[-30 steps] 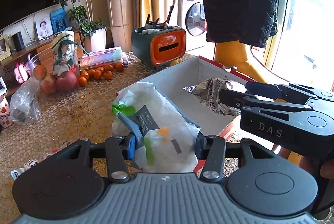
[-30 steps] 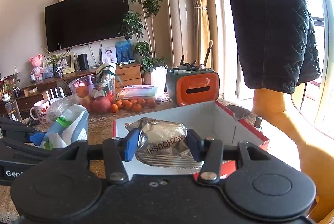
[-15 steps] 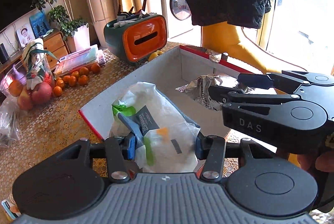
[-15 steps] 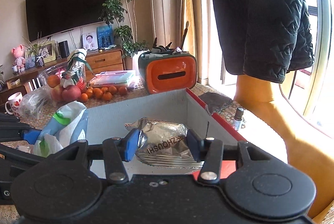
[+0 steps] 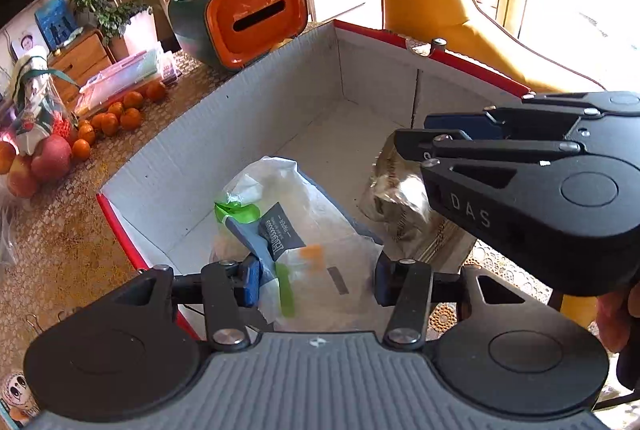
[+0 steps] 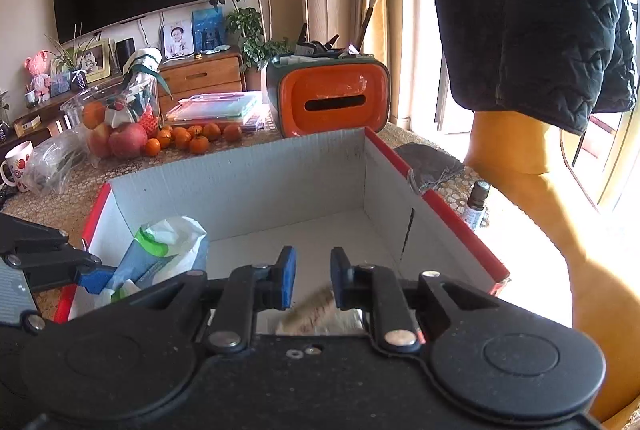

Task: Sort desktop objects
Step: 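Carry the white bag with left tool while right tool carries the packet to the red box, then open left tool to drop the white bag while right tool releases the packet into the box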

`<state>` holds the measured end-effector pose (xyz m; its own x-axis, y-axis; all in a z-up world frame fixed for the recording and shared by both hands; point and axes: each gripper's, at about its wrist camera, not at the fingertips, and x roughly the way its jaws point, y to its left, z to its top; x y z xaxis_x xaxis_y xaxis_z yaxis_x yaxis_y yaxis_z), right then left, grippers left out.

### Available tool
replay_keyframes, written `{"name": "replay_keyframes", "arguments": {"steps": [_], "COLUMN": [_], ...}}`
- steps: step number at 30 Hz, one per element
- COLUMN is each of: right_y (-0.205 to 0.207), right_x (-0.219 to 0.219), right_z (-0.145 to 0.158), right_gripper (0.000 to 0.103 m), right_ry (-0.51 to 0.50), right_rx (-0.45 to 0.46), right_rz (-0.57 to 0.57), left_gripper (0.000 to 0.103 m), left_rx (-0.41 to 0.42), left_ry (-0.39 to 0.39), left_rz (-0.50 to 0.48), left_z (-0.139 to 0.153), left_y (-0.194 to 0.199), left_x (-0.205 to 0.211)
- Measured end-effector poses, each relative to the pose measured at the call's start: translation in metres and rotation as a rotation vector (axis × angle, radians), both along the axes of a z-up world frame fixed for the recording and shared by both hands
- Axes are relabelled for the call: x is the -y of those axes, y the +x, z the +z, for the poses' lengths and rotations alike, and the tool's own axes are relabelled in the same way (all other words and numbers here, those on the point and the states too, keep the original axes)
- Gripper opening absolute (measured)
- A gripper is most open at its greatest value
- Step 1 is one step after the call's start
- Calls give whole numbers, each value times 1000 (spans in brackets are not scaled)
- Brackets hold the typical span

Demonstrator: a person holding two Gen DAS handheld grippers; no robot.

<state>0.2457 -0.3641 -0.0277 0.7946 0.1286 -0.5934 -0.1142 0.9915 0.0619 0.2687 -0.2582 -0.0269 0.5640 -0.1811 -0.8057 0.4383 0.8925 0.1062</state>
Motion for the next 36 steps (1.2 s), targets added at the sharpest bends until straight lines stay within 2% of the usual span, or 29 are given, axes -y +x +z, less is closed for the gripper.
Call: {"name": "replay_keyframes", "arguments": {"steps": [3,6,10,14,17,18,19,21,25,27,36], "right_y": [2,0,-1,-3,-3,-4,-5,-7,-11,-14,-28], "right_x": [5,10,11,10,11,11,12,12,13,13,8], "right_z": [-5,-9,-8,-6,-5,-4,-4,-1,4,8,24], "right_gripper": [25,27,31,40,43,47,56,63,65,66,76], "right_ry": [26,46,55,58,66,68,71,76,76,76,75], "right_rx": [-29,-41,-39,-32,-32,-31,-28,-17,-11,-10,5], "right_rz": [0,-2,9,15,14,13,10,3,9,15,30], "left_gripper": [49,50,51,62,66,69,71,74,75,80,83], "left_rx": [-40,-103,-102,-95,-95,-94,-91,-87,-67,-61,-32], "left_ry": [-17,-80,-86,-119,-142,-147,-150,-165,-175,-185,-224], "left_rz": [16,52,43,46,53,58,65,74,83,86,99], "left_z": [-3,-6,-7,-4,-2,-1,0,3,9,12,26], "left_y": [8,16,15,10,8,8,7,5,-1,-4,-21], "left_x": [-4,-14,-14,-16,-19,-20,-22,-25,-31,-34,-49]}}
